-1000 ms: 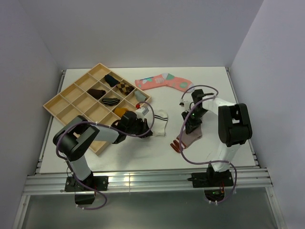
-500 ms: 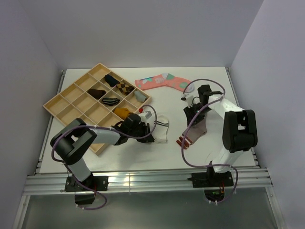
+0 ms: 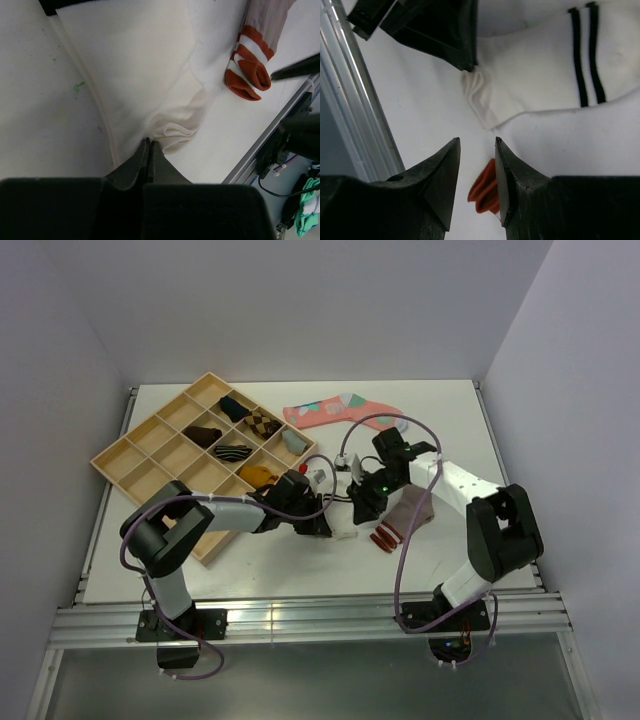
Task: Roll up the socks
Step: Roll the sock at the center of the board.
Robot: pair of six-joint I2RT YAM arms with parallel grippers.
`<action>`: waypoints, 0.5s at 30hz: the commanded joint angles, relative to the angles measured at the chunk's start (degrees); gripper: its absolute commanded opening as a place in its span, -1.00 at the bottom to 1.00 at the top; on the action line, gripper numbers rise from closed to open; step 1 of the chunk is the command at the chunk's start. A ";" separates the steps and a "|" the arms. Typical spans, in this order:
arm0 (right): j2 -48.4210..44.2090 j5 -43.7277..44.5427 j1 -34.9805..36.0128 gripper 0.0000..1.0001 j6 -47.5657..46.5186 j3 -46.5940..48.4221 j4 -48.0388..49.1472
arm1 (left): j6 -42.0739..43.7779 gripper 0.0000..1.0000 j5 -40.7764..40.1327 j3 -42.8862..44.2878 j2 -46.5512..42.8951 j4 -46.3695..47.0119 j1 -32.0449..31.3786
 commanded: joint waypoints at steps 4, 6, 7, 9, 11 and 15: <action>1.14 -1.55 3.39 -0.11 0.61 -0.35 4.04 | -2.58 -0.99 1.13 1.16 1.41 -0.78 -0.41; 1.32 -1.64 4.53 -0.10 0.53 -0.70 4.48 | -2.85 -0.99 1.39 1.16 1.58 0.10 -0.41; 1.41 -1.03 5.06 -0.09 1.14 -0.96 5.79 | -3.37 -0.99 1.30 1.08 1.58 0.19 -0.41; 1.85 -0.14 6.73 -0.09 2.11 -1.67 6.85 | -3.64 -0.99 1.30 0.99 1.23 0.89 -0.50; 2.46 -0.14 7.43 -0.09 3.07 -1.85 7.73 | -4.43 -0.99 1.65 0.64 0.79 1.59 -0.41; 4.22 0.21 9.36 -0.09 4.22 -2.28 8.96 | -5.40 -0.99 2.09 0.46 1.14 3.09 -0.41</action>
